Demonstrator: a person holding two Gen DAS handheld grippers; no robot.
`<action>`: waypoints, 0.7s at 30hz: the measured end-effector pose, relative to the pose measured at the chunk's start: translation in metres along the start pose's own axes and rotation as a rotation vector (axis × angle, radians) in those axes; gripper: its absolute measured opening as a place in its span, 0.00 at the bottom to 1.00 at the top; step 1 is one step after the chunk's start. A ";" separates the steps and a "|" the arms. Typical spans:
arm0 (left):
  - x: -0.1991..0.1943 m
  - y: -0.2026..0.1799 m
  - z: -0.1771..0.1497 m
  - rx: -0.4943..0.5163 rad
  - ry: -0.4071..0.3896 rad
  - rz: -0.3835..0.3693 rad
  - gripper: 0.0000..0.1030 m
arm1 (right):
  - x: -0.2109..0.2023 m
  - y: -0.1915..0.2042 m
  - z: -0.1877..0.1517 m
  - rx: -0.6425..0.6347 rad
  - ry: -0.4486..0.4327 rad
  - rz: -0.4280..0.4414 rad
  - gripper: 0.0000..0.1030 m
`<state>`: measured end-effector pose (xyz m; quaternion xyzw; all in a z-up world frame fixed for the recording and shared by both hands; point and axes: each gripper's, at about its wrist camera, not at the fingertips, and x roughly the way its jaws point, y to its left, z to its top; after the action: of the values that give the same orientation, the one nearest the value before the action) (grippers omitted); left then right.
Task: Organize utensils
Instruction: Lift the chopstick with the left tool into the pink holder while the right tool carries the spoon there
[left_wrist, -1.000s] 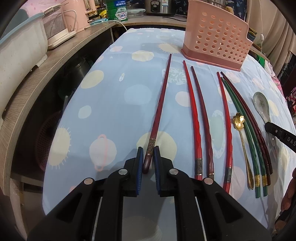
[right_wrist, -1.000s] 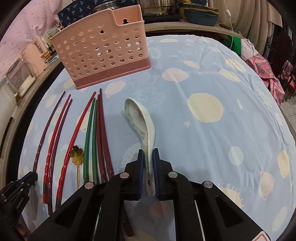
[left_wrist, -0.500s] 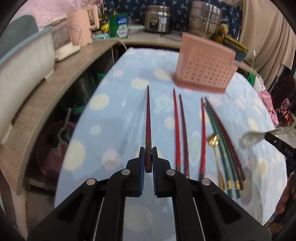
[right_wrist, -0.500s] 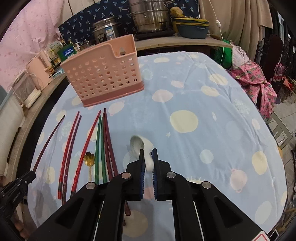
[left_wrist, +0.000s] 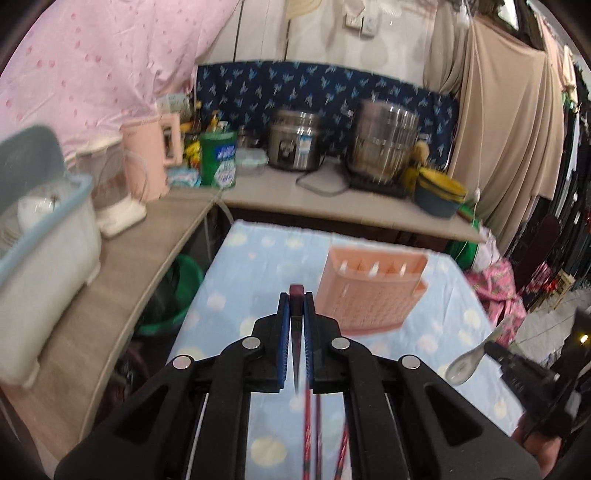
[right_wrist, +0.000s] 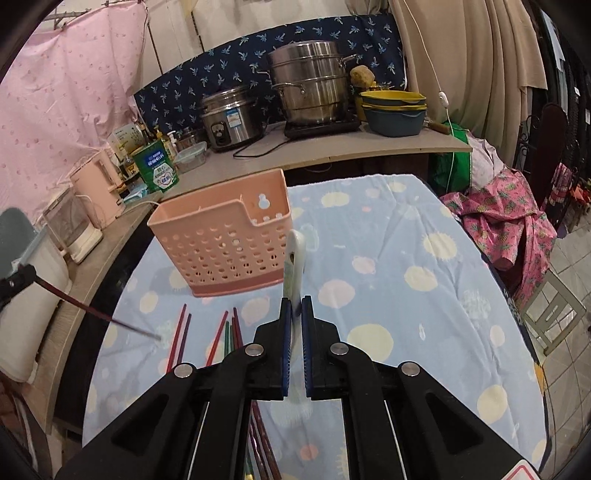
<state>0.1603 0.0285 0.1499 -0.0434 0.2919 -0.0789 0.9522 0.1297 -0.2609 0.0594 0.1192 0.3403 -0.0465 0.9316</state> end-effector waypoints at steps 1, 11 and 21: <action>-0.001 -0.003 0.013 0.000 -0.024 -0.006 0.07 | 0.002 0.001 0.009 0.000 -0.012 0.000 0.05; -0.015 -0.030 0.116 -0.033 -0.271 -0.063 0.07 | 0.039 0.010 0.093 0.043 -0.115 0.039 0.05; 0.064 -0.036 0.120 -0.070 -0.237 -0.096 0.07 | 0.104 0.021 0.111 0.036 -0.056 0.037 0.05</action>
<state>0.2756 -0.0141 0.2186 -0.0995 0.1776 -0.1087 0.9730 0.2821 -0.2691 0.0787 0.1407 0.3109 -0.0388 0.9391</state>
